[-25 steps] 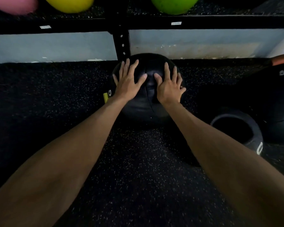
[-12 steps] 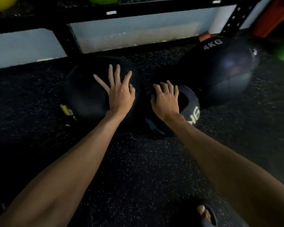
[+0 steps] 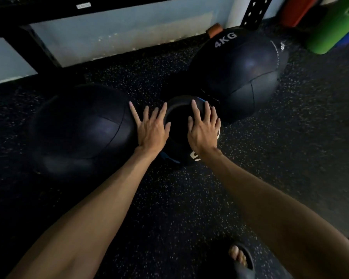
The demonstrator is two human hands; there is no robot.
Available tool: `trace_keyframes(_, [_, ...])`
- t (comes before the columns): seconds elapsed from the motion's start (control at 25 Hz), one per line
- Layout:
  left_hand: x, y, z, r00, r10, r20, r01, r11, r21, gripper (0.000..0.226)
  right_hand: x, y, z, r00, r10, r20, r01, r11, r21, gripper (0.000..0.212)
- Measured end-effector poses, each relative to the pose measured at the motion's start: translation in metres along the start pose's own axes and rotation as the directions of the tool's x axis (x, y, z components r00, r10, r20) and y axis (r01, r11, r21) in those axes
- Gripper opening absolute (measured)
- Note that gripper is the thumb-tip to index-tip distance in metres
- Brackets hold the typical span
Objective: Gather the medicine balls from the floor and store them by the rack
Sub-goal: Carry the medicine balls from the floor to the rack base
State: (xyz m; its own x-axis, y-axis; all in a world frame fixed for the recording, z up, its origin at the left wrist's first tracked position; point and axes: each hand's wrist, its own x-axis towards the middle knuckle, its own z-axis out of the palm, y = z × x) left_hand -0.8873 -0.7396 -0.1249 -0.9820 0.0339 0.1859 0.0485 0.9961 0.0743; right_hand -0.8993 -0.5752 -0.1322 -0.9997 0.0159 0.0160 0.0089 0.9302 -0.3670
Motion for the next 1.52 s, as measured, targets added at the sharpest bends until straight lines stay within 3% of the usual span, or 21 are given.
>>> trace_keyframes(0.2, [0.016,-0.007,0.001,0.999,-0.019,-0.028,0.018,0.999,-0.032,0.053,0.020,-0.011,0.007,0.998,0.034,-0.044,-0.036,0.998,-0.044,0.055])
trace_keyframes(0.32, [0.006,-0.013,0.003,0.996,0.072,-0.043,-0.071,0.997,0.038,0.061,0.021,-0.014,0.011,0.996,0.032,-0.084,-0.037,0.998,-0.057,0.058])
trace_keyframes(0.52, [0.004,-0.015,0.005,0.998,0.064,0.001,-0.064,0.989,0.134,0.061,0.021,-0.016,0.012,0.993,0.042,-0.108,-0.046,0.998,-0.031,0.056])
trace_keyframes(0.72, [-0.015,-0.023,-0.015,0.988,-0.008,0.154,-0.046,0.938,0.342,0.062,0.013,-0.007,0.009,0.995,0.049,-0.084,-0.046,0.998,0.032,0.054])
trace_keyframes(0.88, [-0.039,-0.058,-0.037,0.979,-0.049,0.198,-0.061,0.855,0.514,0.060,0.008,-0.029,0.012,0.991,0.100,-0.094,-0.101,0.995,0.002,0.059])
trace_keyframes(1.04, [-0.031,-0.062,-0.046,0.981,-0.119,0.152,0.045,0.907,0.418,0.068,0.009,-0.053,0.013,0.991,0.109,-0.082,-0.115,0.991,-0.071,0.059])
trace_keyframes(1.24, [-0.031,-0.054,-0.033,0.988,0.014,0.153,-0.072,0.922,0.380,0.073,0.009,-0.101,0.021,0.999,-0.034,-0.026,0.028,0.983,-0.180,0.058])
trace_keyframes(1.52, [-0.029,-0.067,-0.029,0.991,0.019,0.131,-0.072,0.907,0.414,0.068,0.080,-0.131,0.017,0.983,-0.143,0.113,0.174,0.917,-0.358,0.055])
